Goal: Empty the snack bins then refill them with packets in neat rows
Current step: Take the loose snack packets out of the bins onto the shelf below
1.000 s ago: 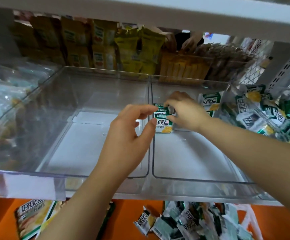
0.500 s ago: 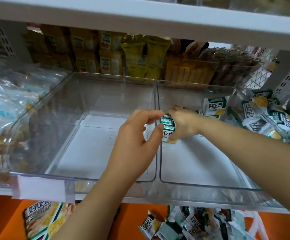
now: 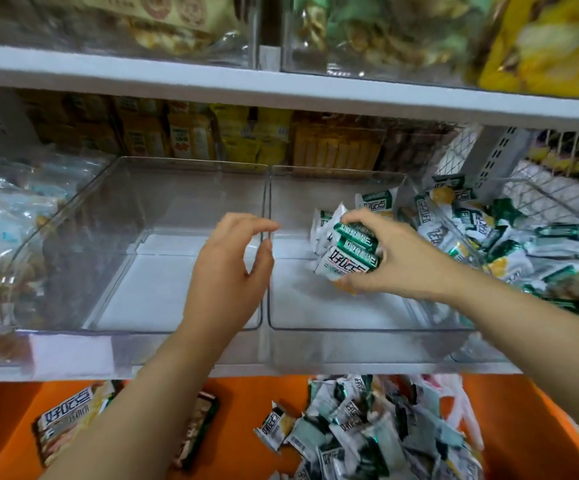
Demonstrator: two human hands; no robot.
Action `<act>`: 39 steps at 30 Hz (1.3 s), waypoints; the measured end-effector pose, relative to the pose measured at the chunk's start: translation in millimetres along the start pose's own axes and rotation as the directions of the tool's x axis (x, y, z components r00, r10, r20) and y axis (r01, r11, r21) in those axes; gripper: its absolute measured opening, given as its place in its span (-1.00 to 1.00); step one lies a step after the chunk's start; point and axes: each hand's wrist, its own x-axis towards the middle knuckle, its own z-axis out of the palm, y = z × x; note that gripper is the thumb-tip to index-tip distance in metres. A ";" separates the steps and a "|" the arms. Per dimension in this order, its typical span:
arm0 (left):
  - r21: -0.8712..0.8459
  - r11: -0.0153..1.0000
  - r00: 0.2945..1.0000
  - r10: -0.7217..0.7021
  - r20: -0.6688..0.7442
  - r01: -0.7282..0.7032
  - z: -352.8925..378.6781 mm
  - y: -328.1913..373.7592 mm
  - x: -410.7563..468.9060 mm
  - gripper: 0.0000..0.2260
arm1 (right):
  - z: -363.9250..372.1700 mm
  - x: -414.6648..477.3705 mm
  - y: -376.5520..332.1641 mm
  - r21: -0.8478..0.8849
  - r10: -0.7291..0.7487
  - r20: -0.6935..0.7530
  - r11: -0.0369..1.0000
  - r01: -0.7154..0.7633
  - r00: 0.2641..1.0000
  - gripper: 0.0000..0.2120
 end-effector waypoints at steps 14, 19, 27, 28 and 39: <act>0.493 0.823 0.945 0.149 0.290 -0.281 31.9 25.8 -101.7 -0.58 | 75.3 -194.7 82.8 -0.359 0.275 0.347 0.922 -0.144 0.897 -0.30; 0.528 0.795 0.944 0.161 0.289 -0.298 32.5 25.7 -101.6 -0.58 | 91.2 -202.1 97.3 -0.278 0.321 0.452 0.937 -0.210 0.832 -0.18; 0.413 0.861 0.951 0.223 0.215 -0.295 27.1 32.2 -90.2 -0.71 | 20.0 -142.8 31.4 -0.030 -0.054 -0.071 0.998 0.052 0.996 -0.67; 0.387 0.873 0.952 0.238 0.193 -0.296 24.9 35.0 -83.5 -0.74 | 11.3 -129.8 27.1 -0.045 -0.083 -0.129 0.996 0.078 0.988 -0.72; 0.127 0.992 0.997 -0.012 0.076 0.002 16.4 22.9 17.4 -0.80 | -8.9 39.2 74.1 -0.381 0.175 -0.137 0.899 -0.215 0.975 -0.35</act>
